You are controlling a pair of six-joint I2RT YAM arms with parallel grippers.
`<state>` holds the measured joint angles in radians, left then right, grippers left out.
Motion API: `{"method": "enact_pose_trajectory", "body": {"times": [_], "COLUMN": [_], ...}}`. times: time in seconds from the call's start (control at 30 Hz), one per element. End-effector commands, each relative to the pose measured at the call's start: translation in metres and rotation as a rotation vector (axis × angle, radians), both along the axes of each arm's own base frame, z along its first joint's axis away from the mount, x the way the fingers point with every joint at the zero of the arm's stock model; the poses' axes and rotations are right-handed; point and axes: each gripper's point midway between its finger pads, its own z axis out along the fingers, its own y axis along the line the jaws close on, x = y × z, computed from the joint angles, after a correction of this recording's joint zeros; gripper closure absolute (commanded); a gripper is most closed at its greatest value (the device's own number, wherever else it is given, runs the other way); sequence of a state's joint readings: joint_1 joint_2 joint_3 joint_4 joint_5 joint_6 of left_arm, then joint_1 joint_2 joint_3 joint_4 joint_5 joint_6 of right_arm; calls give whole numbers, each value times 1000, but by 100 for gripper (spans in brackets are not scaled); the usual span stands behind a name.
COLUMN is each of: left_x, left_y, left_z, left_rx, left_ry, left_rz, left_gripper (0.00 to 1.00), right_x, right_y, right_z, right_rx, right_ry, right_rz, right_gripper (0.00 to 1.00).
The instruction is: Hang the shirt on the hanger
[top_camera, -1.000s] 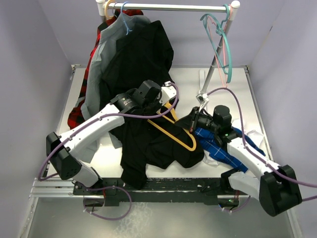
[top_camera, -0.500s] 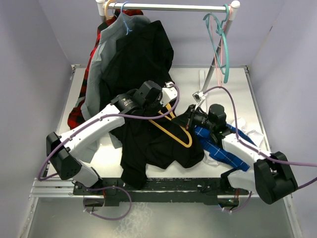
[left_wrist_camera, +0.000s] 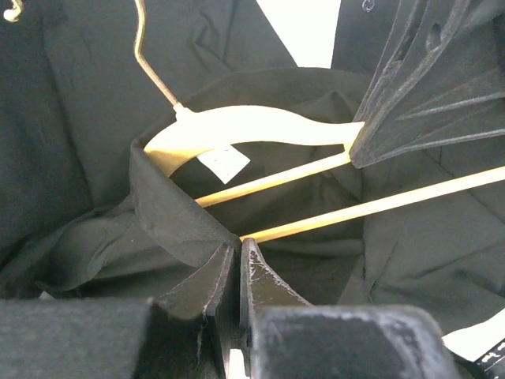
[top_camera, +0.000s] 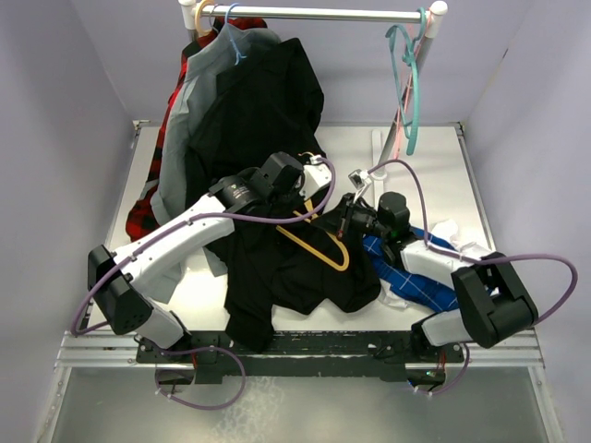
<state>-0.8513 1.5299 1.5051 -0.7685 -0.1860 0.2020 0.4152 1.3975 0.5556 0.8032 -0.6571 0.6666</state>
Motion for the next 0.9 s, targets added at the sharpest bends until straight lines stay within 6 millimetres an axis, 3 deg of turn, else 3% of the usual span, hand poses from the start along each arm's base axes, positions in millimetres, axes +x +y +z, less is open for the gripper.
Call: {"method": "enact_pose_trajectory", "body": {"times": [0.0, 0.03, 0.07, 0.1, 0.17, 0.33, 0.47, 0.6, 0.87], "left_x": [3, -1, -12, -25, -29, 13, 7, 12, 32], "left_y": [-20, -21, -24, -26, -24, 0, 1, 2, -10], "left_z": [15, 14, 16, 23, 45, 96, 80, 57, 21], "left_rx": [-60, -42, -26, -30, -68, -238, -229, -220, -285], "left_ry": [-33, -23, -5, -10, -76, -145, -110, -94, 112], "left_rz": [-47, -89, -195, -318, -427, -537, -785, -924, -1015], "left_gripper": [73, 47, 8, 1, 1, 1, 1, 1, 0], "right_x": [9, 9, 9, 9, 8, 7, 6, 7, 6], "right_y": [8, 7, 7, 7, 7, 6, 7, 7, 8], "right_z": [35, 34, 33, 31, 30, 21, 15, 10, 7], "right_rx": [76, 75, 72, 71, 70, 55, 49, 42, 49], "right_ry": [-125, -128, -130, -136, -147, -155, -160, -163, -166], "right_rz": [4, 2, 3, 4, 4, 10, 19, 20, 34], "right_gripper": [100, 100, 100, 100, 100, 100, 100, 100, 100]}}
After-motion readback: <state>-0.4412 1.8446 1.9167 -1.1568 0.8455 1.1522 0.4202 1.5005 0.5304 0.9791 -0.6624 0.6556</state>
